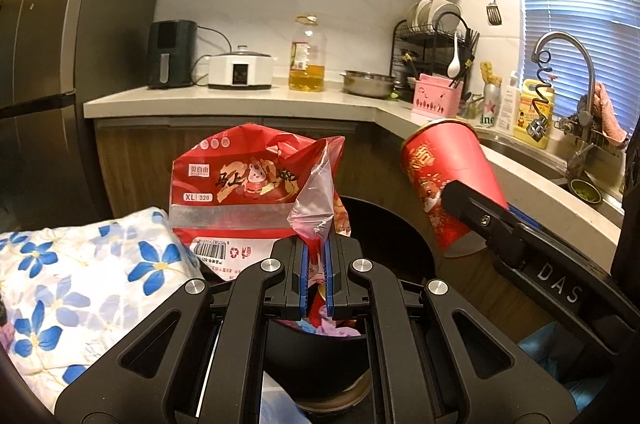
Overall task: Collect trash
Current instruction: 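Carry the printed bag and red cup over the black bin with both tools, then open both tools to drop the bag and cup into the bin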
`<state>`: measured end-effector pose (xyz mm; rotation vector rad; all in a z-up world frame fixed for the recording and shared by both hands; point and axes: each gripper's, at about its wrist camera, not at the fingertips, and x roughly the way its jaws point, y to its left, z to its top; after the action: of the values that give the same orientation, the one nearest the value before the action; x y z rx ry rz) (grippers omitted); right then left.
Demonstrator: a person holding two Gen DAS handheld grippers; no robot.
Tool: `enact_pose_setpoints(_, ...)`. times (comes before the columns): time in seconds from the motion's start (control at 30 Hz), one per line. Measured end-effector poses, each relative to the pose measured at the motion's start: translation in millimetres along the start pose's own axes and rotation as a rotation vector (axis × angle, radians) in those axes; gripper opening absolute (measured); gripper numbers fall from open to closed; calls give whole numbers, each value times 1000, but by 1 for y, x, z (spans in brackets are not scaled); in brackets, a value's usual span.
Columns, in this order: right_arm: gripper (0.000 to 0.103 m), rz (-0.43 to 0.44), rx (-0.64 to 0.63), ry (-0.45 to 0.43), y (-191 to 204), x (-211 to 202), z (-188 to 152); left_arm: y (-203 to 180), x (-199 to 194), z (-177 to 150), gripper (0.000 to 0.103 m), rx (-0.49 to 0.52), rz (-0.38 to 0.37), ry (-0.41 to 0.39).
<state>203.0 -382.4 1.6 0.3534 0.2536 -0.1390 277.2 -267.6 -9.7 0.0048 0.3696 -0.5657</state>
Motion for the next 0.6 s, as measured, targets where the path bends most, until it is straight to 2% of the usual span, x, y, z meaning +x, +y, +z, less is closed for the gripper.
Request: enact_pose_setpoints(0.6,57,11,-38,15,-4,26,7,4,34,-3,5,-6,-27,30)
